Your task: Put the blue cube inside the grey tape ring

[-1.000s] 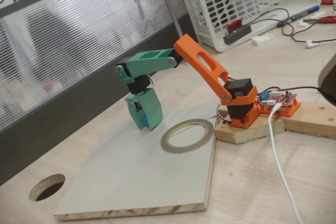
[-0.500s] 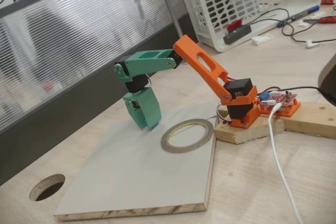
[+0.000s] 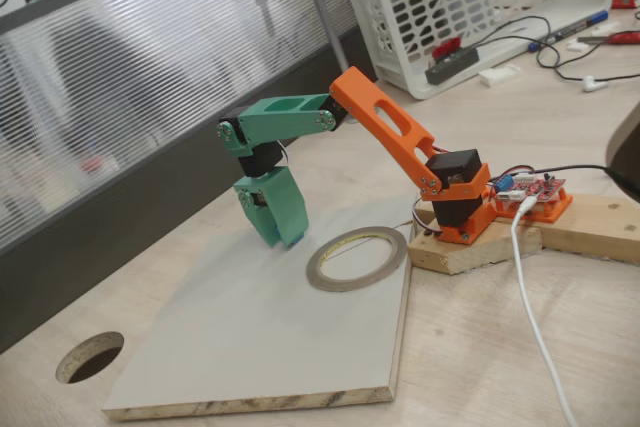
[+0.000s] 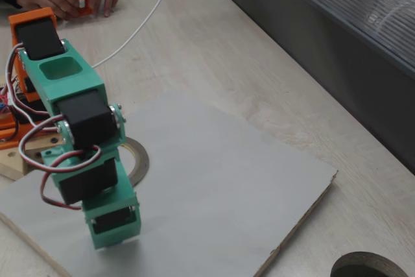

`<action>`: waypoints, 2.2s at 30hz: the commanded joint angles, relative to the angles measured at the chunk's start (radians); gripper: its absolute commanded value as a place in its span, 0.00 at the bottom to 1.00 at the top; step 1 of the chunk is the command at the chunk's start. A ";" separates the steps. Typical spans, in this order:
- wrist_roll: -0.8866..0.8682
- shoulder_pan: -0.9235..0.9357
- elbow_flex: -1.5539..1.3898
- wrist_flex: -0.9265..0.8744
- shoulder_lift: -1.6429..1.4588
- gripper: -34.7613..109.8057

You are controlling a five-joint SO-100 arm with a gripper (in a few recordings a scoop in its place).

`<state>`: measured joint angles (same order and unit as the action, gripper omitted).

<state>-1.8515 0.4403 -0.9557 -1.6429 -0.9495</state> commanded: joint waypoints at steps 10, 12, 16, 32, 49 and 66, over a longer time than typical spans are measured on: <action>-0.012 -0.003 0.020 -0.009 -0.034 0.27; -0.012 -0.002 0.020 -0.012 -0.048 0.27; -0.012 0.000 0.003 -0.012 -0.232 0.26; -0.009 -0.029 -0.776 0.000 -0.821 0.26; -0.014 -0.210 -1.232 0.255 -1.049 0.26; -0.008 -0.218 -1.236 0.256 -1.034 0.26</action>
<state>-1.8500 0.2178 -2.1798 -1.3867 -1.9620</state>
